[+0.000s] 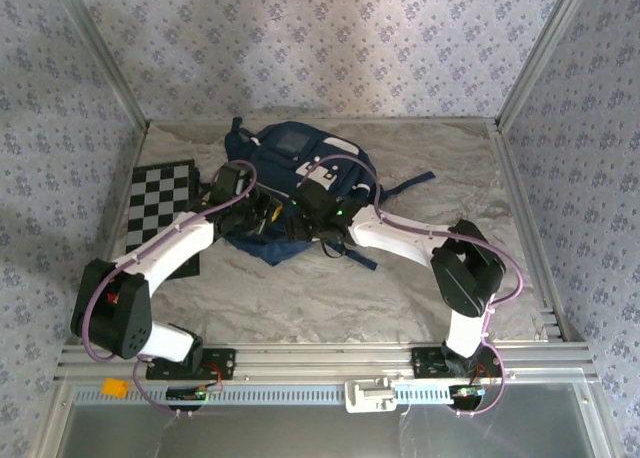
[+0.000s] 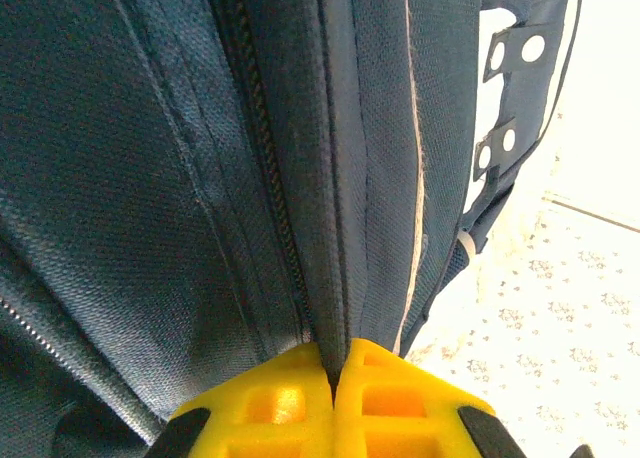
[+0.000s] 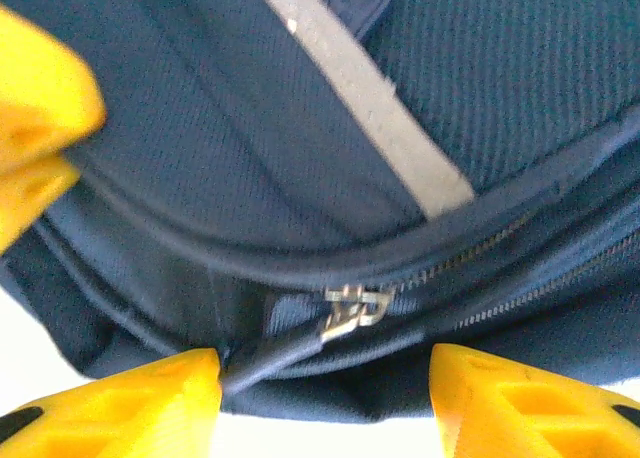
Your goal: Pack the student bag
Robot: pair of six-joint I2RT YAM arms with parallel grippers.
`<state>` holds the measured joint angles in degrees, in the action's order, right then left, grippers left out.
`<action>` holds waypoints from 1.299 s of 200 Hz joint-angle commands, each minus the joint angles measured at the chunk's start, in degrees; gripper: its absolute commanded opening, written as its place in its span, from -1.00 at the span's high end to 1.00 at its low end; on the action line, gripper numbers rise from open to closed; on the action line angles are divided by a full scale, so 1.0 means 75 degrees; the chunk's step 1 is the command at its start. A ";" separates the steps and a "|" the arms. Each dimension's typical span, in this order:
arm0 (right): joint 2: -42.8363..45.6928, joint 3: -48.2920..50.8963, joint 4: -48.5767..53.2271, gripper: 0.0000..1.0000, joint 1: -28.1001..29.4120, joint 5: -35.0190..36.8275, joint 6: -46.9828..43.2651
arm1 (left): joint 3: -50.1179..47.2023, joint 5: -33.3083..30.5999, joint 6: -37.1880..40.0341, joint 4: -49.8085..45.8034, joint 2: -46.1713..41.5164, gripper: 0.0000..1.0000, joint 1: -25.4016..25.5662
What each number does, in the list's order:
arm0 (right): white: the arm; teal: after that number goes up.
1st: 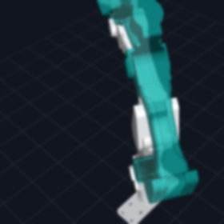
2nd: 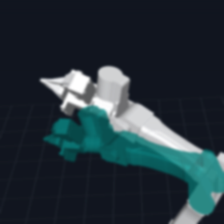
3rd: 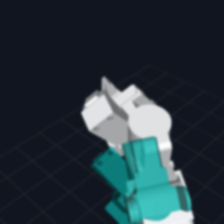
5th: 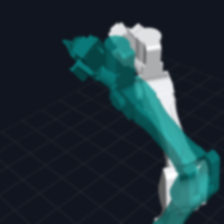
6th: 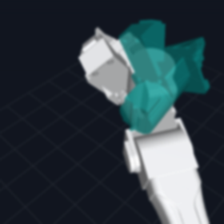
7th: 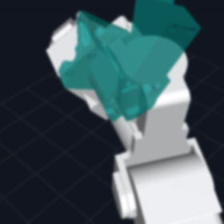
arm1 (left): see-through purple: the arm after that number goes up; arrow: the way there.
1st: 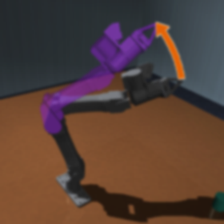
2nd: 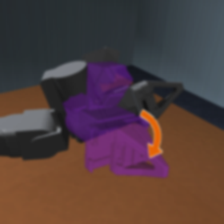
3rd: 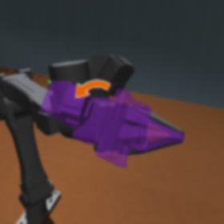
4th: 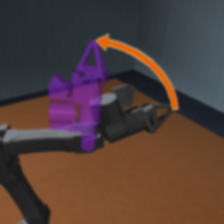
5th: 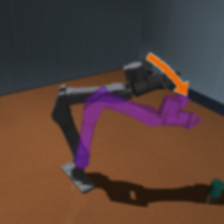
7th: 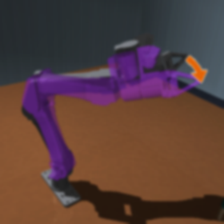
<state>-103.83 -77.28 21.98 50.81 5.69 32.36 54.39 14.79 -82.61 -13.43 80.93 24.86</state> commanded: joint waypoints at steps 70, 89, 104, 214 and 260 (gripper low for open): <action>-0.0168 -0.0396 0.0740 0.37 -0.0336 0.1068 0.0101 | 0.0459 0.0021 0.0074 0.0038 -0.0313 1.00 0.0043; 0.0033 -0.0141 0.0850 0.55 -0.0436 0.1198 -0.0090 | 0.0445 -0.0077 0.0222 -0.0160 -0.0394 1.00 0.0025; 0.0212 0.0034 0.0879 0.67 -0.0695 0.1178 -0.0108 | 0.0446 -0.0161 0.0400 -0.0423 -0.0440 1.00 0.0025; 0.0148 -0.0107 0.1163 0.41 -0.1995 0.0898 -0.0408 | 0.0292 -0.0074 0.0884 -0.0913 -0.0463 1.00 -0.0136; 0.1552 0.0757 0.0861 -0.15 -0.1842 0.0714 -0.0871 | 0.0186 0.0107 0.1562 -0.1058 -0.0356 0.31 -0.0210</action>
<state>-99.72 -75.02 25.41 38.74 5.58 26.96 54.81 16.34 -75.66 -17.08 79.85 24.34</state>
